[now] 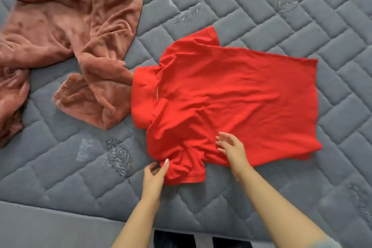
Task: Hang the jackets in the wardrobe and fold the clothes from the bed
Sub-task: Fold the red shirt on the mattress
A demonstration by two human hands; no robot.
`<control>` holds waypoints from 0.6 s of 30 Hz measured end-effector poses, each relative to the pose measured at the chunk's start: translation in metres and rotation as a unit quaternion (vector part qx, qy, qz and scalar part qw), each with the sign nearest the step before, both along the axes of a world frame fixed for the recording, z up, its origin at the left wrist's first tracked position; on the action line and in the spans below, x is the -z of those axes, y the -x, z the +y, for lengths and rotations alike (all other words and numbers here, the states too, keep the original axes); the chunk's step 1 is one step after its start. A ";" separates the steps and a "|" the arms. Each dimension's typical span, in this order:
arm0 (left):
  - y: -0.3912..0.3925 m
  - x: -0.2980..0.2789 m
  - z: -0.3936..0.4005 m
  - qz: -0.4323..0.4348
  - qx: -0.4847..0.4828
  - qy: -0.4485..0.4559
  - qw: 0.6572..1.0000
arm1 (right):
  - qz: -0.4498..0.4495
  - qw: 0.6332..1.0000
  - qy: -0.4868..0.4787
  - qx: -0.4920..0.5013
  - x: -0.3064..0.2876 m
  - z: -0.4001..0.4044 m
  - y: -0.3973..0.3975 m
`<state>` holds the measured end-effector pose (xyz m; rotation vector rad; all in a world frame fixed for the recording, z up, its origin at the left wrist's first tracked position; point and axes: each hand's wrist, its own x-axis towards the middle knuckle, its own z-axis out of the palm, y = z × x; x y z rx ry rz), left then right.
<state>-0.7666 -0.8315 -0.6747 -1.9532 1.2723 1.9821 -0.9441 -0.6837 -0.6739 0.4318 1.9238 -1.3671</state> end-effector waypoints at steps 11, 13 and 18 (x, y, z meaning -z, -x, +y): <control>0.035 -0.011 0.051 0.075 -0.164 -0.007 0.984 | -0.130 0.902 0.046 0.409 0.004 0.164 0.010; 0.038 -0.018 0.055 0.118 -0.211 -0.055 0.969 | -0.162 0.905 0.146 0.365 0.001 0.172 0.036; 0.030 -0.035 0.060 0.214 -0.293 -0.102 0.926 | -0.207 0.868 0.277 0.356 -0.005 0.177 0.084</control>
